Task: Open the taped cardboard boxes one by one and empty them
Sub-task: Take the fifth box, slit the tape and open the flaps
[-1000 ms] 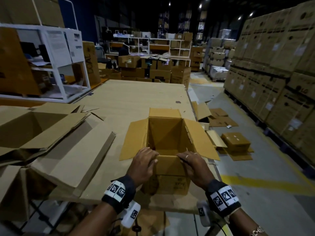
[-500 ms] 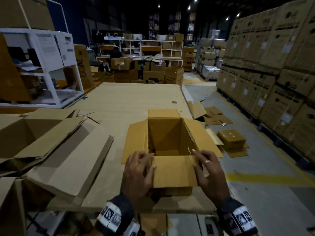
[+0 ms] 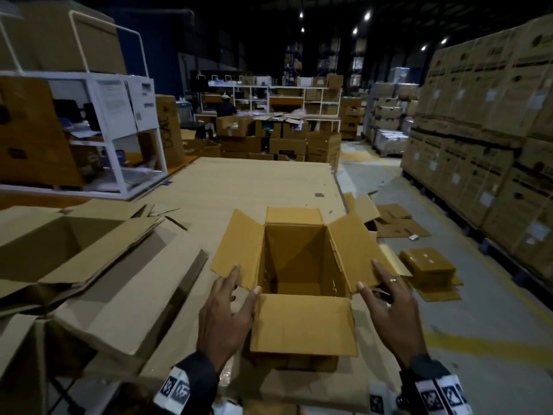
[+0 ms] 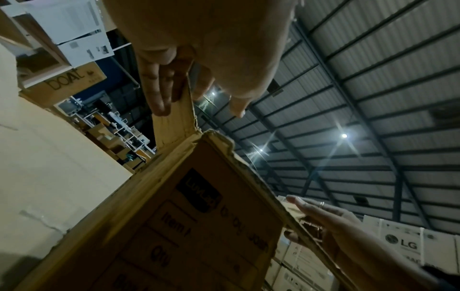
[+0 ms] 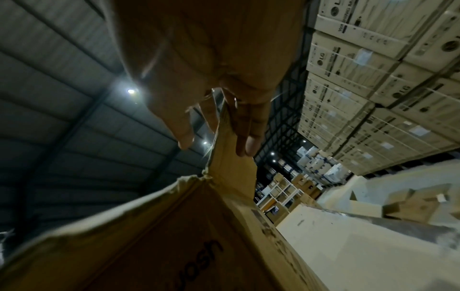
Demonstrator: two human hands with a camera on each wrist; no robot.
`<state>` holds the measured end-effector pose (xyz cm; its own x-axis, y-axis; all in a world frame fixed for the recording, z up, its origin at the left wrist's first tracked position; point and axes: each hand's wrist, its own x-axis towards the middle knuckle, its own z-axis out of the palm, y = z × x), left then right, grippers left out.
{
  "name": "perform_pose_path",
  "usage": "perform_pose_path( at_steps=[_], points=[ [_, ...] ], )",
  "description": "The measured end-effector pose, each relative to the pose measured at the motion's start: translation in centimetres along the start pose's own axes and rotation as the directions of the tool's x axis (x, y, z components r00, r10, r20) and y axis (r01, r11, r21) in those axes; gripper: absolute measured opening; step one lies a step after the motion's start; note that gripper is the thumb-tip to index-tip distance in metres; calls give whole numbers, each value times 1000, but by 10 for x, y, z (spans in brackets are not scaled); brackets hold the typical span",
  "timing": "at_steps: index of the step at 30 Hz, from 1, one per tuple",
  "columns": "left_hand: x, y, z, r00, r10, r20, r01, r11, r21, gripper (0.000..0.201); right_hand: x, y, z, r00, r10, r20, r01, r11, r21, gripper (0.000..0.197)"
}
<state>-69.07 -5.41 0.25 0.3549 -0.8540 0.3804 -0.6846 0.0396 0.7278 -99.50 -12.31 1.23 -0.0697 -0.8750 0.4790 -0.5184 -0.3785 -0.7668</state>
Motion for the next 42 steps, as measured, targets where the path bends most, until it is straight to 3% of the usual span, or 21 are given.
perform_pose_path(
  at_steps=[4, 7, 11, 17, 20, 25, 30, 37, 42],
  points=[
    [15, 7, 8, 994, 107, 21, -107, 994, 4, 56, 16, 0, 9, 992, -66, 105, 80, 987, -136, 66],
    [30, 11, 14, 986, 168, 10, -168, 982, 85, 44, 18, -11, 18, 980, -27, 197, 74, 969, -237, 68],
    [43, 17, 15, 989, 139, 48, -147, 935, 324, 63, 19, -24, 22, 967, -32, 253, 106, 953, -285, 64],
    [48, 18, -13, 993, 111, 42, -119, 911, 394, 75, 30, -33, 25, 957, -78, 280, 130, 976, -173, 74],
    [48, 13, -34, 980, 201, 12, -190, 902, 387, 81, 34, -45, 30, 951, -124, 284, 154, 984, -86, 73],
    [47, 11, -86, 953, 289, -89, -233, 890, 393, 80, 32, -73, 50, 960, -161, 227, 151, 987, 61, 77],
    [56, 19, -154, 911, 368, -187, -280, 884, 375, 82, 29, -128, 67, 956, -259, 136, 236, 958, 161, 76],
    [72, 7, -255, 825, 497, -270, -389, 845, 367, 81, 20, -220, 95, 905, -425, 28, 411, 889, 200, 76],
    [83, -16, -334, 791, 526, -313, -417, 837, 353, 81, 2, -293, 124, 872, -485, -62, 487, 850, 199, 75]
  ],
)
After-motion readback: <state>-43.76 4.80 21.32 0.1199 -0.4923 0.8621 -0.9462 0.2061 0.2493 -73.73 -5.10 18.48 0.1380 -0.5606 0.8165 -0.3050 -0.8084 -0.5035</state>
